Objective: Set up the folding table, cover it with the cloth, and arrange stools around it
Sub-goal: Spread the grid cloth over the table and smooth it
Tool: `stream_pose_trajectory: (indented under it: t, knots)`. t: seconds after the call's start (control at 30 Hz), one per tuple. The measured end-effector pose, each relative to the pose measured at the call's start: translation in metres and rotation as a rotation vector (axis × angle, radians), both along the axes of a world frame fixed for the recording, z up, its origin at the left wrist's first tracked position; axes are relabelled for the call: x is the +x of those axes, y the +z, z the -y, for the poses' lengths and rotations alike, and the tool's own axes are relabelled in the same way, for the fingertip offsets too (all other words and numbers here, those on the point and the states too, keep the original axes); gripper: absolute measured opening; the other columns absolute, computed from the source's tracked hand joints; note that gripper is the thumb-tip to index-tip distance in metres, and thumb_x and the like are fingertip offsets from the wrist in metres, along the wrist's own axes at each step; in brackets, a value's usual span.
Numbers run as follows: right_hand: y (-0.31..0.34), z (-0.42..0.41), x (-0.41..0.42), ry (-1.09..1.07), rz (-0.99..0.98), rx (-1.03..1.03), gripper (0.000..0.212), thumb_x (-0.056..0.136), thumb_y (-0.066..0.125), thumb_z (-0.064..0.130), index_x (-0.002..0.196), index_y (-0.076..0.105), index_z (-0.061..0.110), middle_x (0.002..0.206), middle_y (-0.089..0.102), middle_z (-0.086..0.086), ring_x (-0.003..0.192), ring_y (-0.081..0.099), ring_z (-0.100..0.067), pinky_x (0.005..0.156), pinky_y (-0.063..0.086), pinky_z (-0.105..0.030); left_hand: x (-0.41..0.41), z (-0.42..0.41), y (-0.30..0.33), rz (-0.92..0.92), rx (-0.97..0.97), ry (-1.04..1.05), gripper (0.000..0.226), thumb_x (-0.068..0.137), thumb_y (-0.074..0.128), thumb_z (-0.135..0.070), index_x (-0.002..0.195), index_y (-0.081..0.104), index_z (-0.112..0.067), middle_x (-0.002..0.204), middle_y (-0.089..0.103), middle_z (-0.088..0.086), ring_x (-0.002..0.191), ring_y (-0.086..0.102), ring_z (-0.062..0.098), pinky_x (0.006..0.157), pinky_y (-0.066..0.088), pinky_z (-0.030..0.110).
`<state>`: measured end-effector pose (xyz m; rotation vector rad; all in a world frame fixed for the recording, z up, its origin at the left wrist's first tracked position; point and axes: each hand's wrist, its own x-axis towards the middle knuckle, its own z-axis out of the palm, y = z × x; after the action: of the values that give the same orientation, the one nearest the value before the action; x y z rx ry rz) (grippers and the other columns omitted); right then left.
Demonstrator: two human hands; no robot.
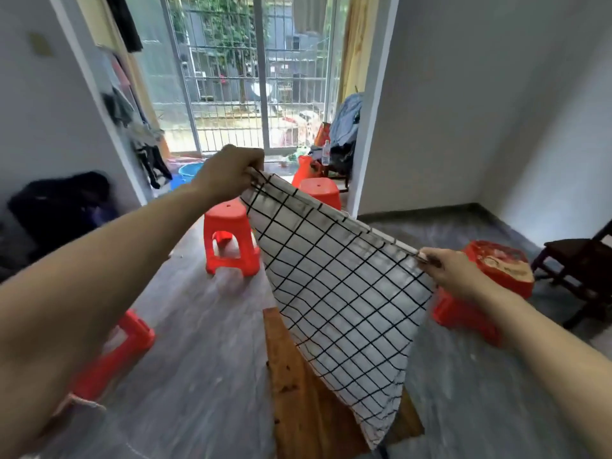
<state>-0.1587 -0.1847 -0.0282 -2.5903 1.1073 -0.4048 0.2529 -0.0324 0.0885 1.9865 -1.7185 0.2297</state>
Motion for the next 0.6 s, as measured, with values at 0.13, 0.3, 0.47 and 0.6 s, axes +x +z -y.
stream_pose_trajectory:
  t: [0.13,0.3,0.47,0.6]
  knots:
    - [0.021,0.039,0.010,0.039,0.081,-0.119,0.031,0.094,0.060,0.030,0.067,0.044,0.032,0.051,0.046,0.005,0.048,0.043,-0.004,0.051,0.036,-0.029,0.011,0.008,0.010,0.102,0.029,0.170,0.023,0.074,0.057,0.000,0.081,0.055,-0.022,0.083,0.062,0.007,0.081,0.056,0.029,0.061,0.039,0.034]
    - [0.069,0.089,0.020,0.159,0.049,-0.217,0.054,0.079,0.060,0.063,0.055,0.049,0.016,0.044,0.038,0.002,0.043,0.031,-0.009,0.047,0.033,-0.031,0.021,0.018,0.020,0.135,0.012,0.315,0.021,0.081,0.050,0.000,0.086,0.053,-0.020,0.085,0.059,0.011,0.081,0.056,0.032,0.068,0.051,0.045]
    - [0.090,0.126,0.043,0.245,-0.340,-0.048,0.078,0.059,0.053,0.086,0.047,0.040,0.010,0.040,0.032,0.006,0.041,0.031,-0.011,0.049,0.031,-0.030,0.019,0.031,0.007,0.158,0.025,0.397,0.025,0.086,0.050,0.000,0.104,0.057,-0.016,0.095,0.060,0.018,0.086,0.059,0.035,0.073,0.051,0.046]
    - [0.087,0.145,0.052,0.325,-0.342,0.114,0.073,0.065,0.059,0.080,0.051,0.043,0.010,0.046,0.035,0.008,0.047,0.033,-0.013,0.053,0.030,-0.029,0.026,0.036,0.004,0.169,0.038,0.483,0.026,0.087,0.050,-0.002,0.105,0.057,-0.019,0.097,0.061,0.019,0.088,0.059,0.038,0.076,0.050,0.047]
